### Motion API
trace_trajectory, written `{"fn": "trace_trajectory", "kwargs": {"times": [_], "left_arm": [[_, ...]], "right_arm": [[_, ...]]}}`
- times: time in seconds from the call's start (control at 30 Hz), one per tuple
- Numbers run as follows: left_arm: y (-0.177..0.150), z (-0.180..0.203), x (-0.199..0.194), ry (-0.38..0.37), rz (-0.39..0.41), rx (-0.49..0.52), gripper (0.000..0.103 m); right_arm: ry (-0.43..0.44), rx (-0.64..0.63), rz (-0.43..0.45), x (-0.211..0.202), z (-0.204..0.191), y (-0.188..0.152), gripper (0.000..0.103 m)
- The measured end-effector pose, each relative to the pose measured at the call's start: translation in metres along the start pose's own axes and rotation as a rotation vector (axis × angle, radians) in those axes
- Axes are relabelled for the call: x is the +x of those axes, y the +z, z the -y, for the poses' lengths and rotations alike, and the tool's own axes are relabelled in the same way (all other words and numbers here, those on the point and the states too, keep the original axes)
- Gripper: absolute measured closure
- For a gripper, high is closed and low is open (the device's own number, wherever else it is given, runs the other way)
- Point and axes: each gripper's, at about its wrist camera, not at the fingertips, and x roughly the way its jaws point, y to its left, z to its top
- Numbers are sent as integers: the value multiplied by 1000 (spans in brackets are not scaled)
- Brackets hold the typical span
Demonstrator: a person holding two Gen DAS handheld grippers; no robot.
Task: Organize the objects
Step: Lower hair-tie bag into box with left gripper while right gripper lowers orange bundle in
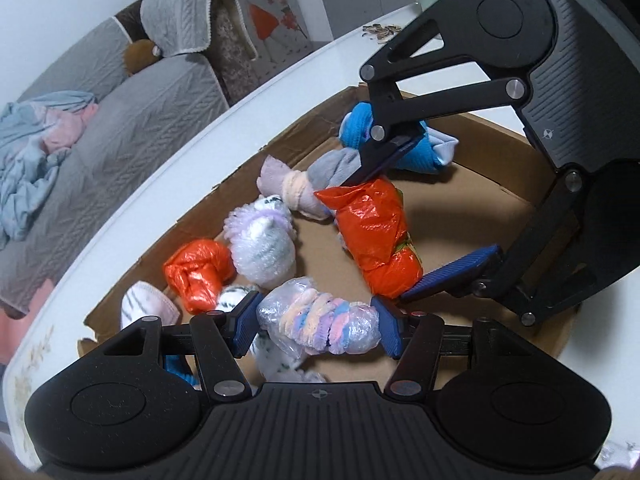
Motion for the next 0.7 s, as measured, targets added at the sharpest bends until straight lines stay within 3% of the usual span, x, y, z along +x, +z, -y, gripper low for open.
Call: {"fn": "trace_trajectory", "kwargs": {"times": [0.27,0.53,0.7], "left_arm": [[5,-6,6,-5,1,-66,37],[6,-6,-1,13,13,-68,35],[8,-7,-7,16,22,-76,27]], "right_arm": [[29,112,7,0,16,-6,47],[16,113,5,-1,20,-8,42],[18,140,10,-2,27,-9,39]]}}
